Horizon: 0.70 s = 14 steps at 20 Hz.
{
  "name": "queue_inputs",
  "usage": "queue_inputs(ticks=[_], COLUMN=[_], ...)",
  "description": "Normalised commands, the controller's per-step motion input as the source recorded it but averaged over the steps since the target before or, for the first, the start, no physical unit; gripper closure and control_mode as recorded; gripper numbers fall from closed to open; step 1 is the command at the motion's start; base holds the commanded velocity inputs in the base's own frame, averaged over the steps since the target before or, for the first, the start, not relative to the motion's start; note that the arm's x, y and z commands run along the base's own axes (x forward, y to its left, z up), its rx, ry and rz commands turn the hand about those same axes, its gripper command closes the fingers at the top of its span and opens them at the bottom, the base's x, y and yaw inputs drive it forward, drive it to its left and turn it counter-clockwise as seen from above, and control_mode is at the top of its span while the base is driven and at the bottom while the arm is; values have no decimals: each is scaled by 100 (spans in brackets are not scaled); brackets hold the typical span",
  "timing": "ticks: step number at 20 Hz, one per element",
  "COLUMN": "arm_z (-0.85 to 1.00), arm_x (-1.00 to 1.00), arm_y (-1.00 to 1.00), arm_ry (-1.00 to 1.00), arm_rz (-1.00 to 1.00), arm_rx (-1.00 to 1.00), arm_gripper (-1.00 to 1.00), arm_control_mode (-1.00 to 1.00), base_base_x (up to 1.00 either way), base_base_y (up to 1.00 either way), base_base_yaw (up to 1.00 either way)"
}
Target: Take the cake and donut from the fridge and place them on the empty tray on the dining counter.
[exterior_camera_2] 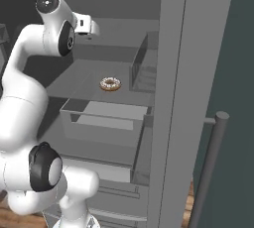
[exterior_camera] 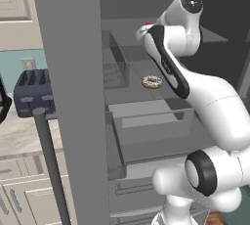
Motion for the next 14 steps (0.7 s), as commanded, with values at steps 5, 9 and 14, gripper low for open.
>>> queue_inputs(ticks=[5, 9, 14], arm_z=[0, 0, 0], arm_x=[42, 53, 49], arm_y=[0, 0, 0], arm_ry=[3, 0, 1], arm_rz=[0, 0, 0], arm_rx=[0, 0, 0], arm_gripper=[-100, -100, -100], arm_control_mode=[-100, -100, -100], base_base_x=[0, 0, 0], base_base_y=[0, 0, 0], base_base_yaw=[0, 0, 0])
